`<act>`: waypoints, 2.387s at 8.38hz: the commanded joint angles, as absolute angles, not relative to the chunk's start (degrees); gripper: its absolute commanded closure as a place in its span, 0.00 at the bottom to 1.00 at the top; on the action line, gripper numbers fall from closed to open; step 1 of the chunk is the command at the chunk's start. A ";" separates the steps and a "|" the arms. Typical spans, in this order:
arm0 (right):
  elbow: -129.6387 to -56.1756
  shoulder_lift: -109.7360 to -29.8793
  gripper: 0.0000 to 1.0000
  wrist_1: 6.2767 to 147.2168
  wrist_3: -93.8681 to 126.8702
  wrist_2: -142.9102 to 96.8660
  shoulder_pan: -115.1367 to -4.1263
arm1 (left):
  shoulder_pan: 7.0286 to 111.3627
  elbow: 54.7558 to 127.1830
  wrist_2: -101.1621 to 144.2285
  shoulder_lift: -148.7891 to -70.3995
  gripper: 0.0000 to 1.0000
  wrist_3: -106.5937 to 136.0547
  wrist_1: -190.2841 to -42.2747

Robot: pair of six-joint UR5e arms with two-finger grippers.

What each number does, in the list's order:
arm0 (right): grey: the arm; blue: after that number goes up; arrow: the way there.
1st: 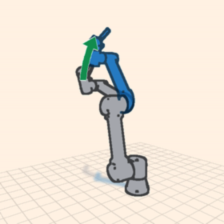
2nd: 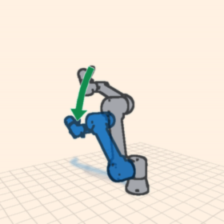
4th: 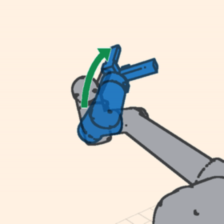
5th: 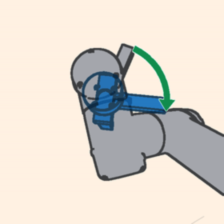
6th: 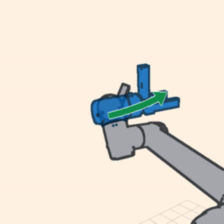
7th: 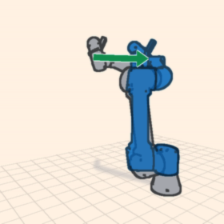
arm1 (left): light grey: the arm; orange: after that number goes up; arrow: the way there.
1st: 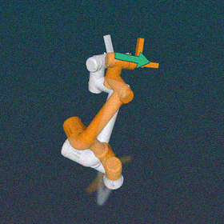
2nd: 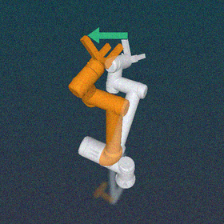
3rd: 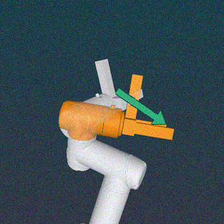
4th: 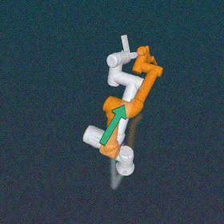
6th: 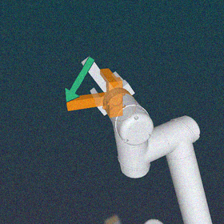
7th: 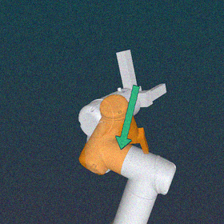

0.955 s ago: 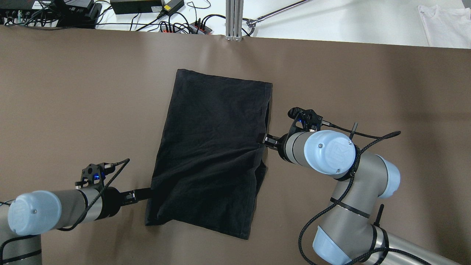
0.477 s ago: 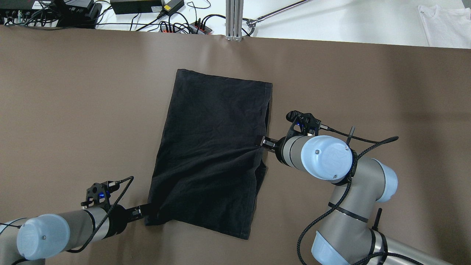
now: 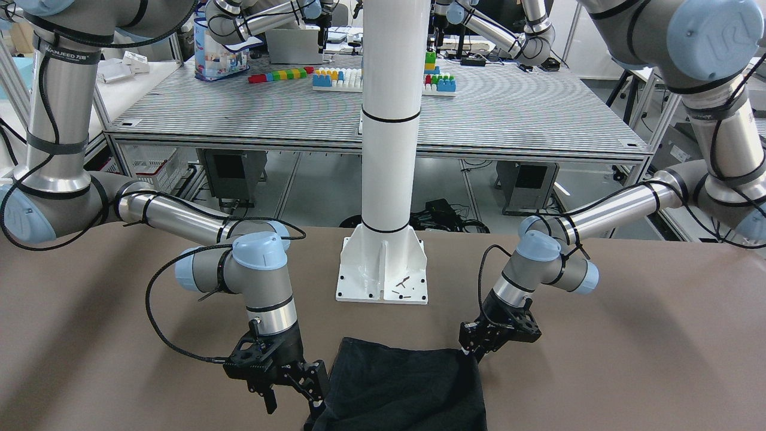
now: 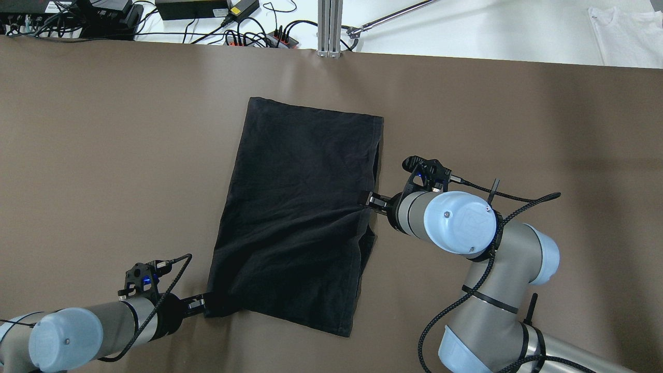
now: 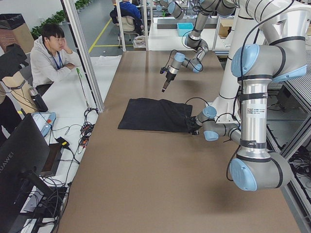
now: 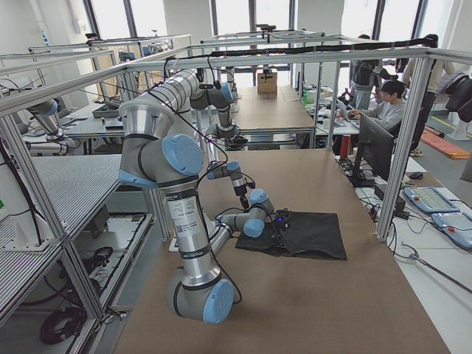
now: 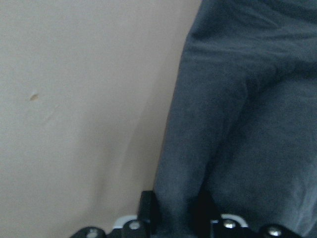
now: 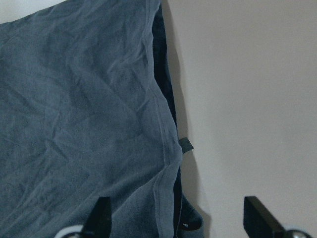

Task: Fold clothes
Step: 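Move both grippers to the shirt's corners nearest the robot, then grasp the shirt's near edge with both grippers at its corners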

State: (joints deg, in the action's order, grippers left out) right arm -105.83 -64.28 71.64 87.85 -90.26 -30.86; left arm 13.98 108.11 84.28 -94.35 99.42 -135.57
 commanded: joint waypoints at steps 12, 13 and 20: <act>-104.16 -64.25 0.09 77.78 119.69 -75.50 -13.46 | 13.80 105.91 82.09 -97.29 1.00 98.79 -135.26; -102.85 -63.90 0.10 77.70 122.23 -75.15 -13.27 | 13.80 105.91 82.09 -97.29 1.00 98.79 -135.26; -100.39 -62.24 0.27 77.52 126.04 -73.04 -12.92 | 12.74 106.00 80.24 -97.12 1.00 98.79 -135.26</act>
State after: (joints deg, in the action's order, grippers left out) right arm -102.06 -63.14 77.45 125.94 -73.18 -13.01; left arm 12.92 105.98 80.78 -97.22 98.79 -135.26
